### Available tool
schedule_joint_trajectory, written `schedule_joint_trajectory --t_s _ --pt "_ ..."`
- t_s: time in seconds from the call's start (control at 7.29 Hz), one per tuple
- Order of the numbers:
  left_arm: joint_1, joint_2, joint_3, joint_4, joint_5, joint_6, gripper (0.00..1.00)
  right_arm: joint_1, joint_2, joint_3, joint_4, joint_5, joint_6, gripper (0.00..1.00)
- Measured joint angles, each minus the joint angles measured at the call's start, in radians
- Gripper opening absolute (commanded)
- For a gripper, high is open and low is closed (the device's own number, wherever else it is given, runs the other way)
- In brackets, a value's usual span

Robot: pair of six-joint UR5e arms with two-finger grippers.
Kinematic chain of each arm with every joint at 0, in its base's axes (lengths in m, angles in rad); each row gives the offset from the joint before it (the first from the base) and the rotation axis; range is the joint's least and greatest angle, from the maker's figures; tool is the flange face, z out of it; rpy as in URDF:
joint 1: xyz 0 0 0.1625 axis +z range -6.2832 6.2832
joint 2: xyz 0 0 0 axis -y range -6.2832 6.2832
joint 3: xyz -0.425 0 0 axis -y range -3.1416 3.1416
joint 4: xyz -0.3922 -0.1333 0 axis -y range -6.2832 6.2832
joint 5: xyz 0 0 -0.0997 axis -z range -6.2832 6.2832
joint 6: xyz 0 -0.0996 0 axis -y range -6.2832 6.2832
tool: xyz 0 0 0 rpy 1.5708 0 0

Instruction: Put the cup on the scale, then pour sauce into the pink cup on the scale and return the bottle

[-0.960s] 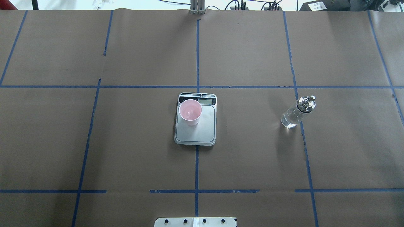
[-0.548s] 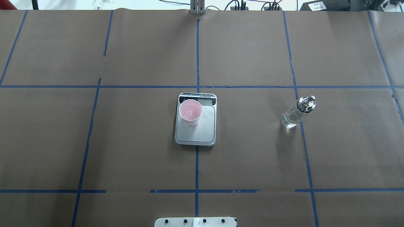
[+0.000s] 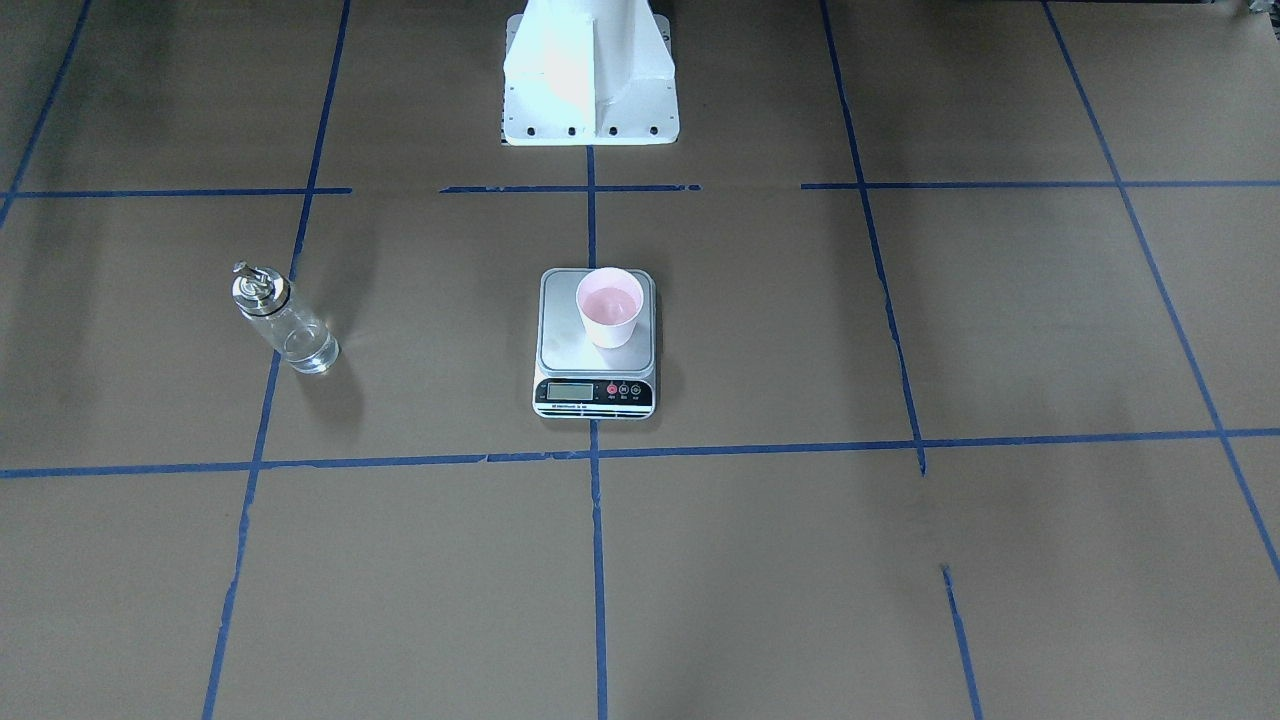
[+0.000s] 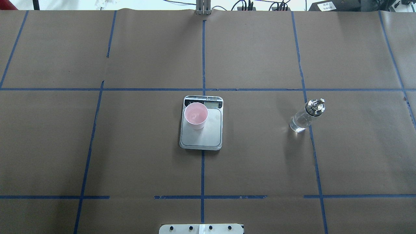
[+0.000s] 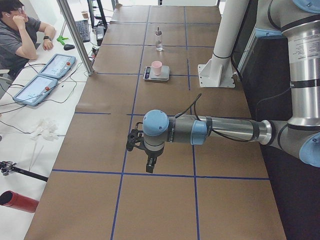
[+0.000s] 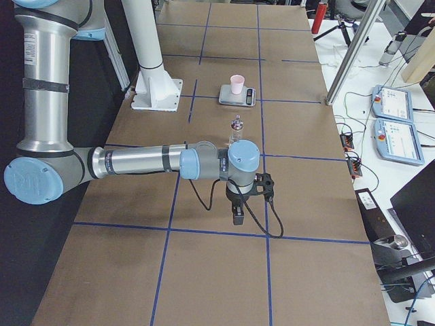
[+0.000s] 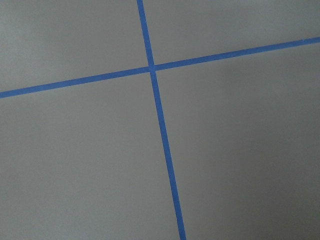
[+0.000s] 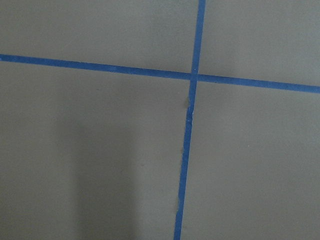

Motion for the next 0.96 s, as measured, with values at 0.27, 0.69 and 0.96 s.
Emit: schedule_joint_trajectory --t_s 0.27,0.69,0.96 --pt "0.001 -0.003 0.015 -0.002 0.0 0.0 1.0 -0.001 -0.001 -0.004 0.0 0.012 -0.001 1.0" --pt "0.004 -0.015 0.032 -0.001 0.004 0.001 1.0 -0.001 -0.002 -0.008 0.0 0.011 -0.002 1.0" --pt "0.005 -0.017 0.04 -0.016 0.005 0.001 1.0 -0.002 -0.001 -0.012 0.0 0.006 -0.002 1.0"
